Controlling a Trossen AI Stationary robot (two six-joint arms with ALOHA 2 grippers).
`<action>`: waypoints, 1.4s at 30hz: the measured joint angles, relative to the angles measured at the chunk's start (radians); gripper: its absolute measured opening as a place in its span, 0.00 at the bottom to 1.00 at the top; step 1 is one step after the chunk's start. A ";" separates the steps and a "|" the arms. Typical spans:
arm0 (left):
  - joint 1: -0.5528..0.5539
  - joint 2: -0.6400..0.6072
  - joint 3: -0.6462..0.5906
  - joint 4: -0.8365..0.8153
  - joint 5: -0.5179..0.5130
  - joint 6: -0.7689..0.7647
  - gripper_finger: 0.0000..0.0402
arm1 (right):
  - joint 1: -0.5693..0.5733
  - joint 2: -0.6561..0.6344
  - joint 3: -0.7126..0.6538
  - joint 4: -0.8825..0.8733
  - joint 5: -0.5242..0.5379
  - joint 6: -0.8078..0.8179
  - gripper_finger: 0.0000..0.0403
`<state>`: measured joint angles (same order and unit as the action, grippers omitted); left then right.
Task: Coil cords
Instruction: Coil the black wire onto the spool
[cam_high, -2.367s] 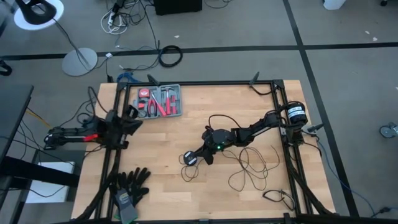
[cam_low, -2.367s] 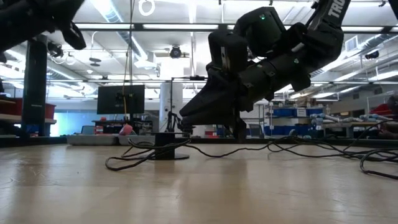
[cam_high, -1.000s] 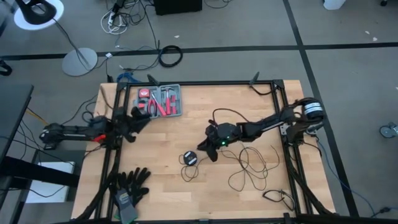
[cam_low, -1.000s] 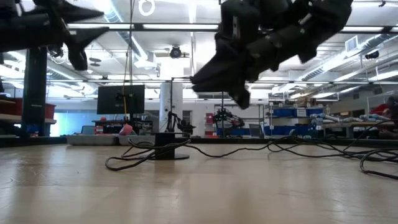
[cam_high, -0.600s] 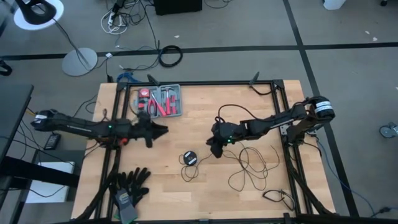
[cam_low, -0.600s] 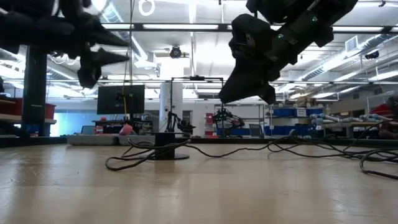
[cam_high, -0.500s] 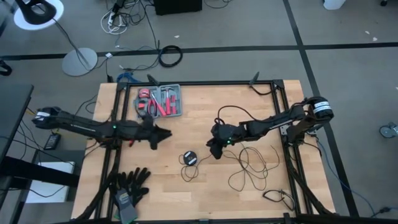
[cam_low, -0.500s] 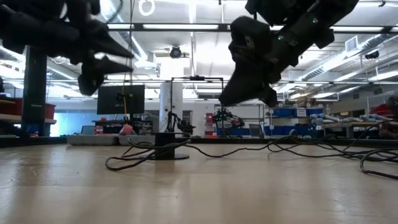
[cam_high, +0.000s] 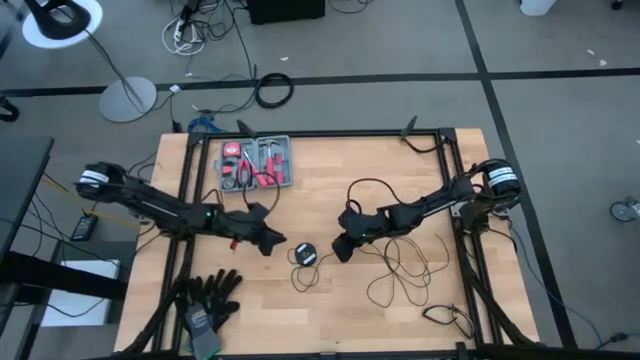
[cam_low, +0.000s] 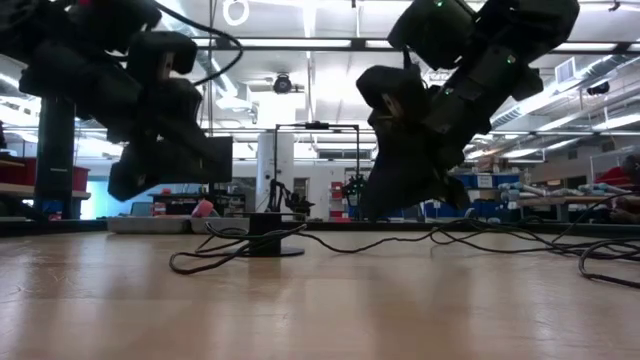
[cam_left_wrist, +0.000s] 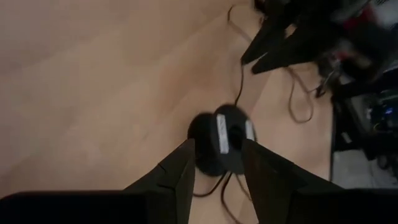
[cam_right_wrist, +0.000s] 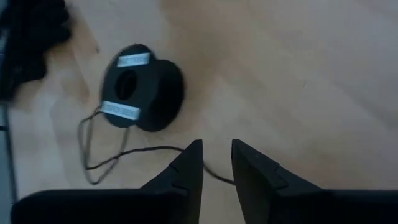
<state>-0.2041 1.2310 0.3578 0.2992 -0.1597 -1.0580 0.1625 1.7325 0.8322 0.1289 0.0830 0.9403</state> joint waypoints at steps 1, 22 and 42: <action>-0.006 0.023 0.009 0.001 0.001 -0.006 0.34 | 0.006 0.000 0.000 0.013 0.002 0.003 0.23; -0.060 0.307 0.132 0.064 0.031 -0.023 0.34 | 0.060 0.000 0.001 0.145 0.088 0.161 0.36; -0.060 0.314 0.131 0.085 0.019 -0.018 0.34 | 0.075 0.241 0.004 0.571 0.067 0.216 0.33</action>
<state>-0.2642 1.5448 0.4885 0.3842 -0.1406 -1.0763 0.2376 1.9739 0.8361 0.7000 0.1495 1.1564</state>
